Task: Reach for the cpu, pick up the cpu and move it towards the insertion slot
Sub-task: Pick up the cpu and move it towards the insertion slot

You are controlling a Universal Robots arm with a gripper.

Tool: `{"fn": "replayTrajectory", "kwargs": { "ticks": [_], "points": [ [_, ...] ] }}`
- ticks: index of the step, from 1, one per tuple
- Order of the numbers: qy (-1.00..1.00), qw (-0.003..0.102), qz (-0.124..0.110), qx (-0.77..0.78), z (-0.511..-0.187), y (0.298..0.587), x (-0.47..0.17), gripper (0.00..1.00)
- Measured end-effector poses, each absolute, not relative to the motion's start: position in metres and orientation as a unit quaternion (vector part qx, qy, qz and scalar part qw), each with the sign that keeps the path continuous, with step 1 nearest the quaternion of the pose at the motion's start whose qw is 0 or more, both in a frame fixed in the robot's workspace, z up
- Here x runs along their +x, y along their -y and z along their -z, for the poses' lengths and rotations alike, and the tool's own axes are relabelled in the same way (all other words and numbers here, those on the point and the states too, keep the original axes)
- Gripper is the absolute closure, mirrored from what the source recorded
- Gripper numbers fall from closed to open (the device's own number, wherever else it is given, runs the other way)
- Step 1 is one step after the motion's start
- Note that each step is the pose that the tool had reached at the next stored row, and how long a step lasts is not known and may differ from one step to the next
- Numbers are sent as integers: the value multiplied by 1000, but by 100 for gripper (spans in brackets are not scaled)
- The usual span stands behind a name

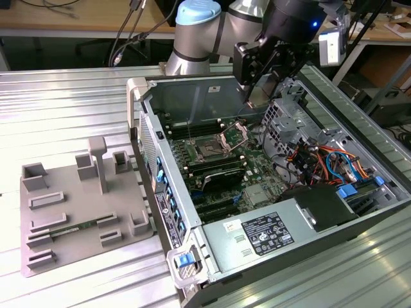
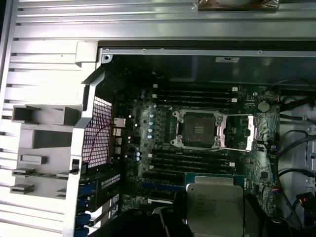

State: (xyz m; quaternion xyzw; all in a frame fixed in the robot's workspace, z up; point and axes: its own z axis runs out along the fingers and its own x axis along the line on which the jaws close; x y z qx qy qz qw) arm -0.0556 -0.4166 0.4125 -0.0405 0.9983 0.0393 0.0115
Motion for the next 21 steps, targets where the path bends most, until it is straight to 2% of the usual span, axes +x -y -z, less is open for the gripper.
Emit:
{"fn": "replayTrajectory", "kwargs": {
  "ticks": [21],
  "points": [
    [-998, 12, -39, -40, -409, 417, -43, 45]
  ]
}}
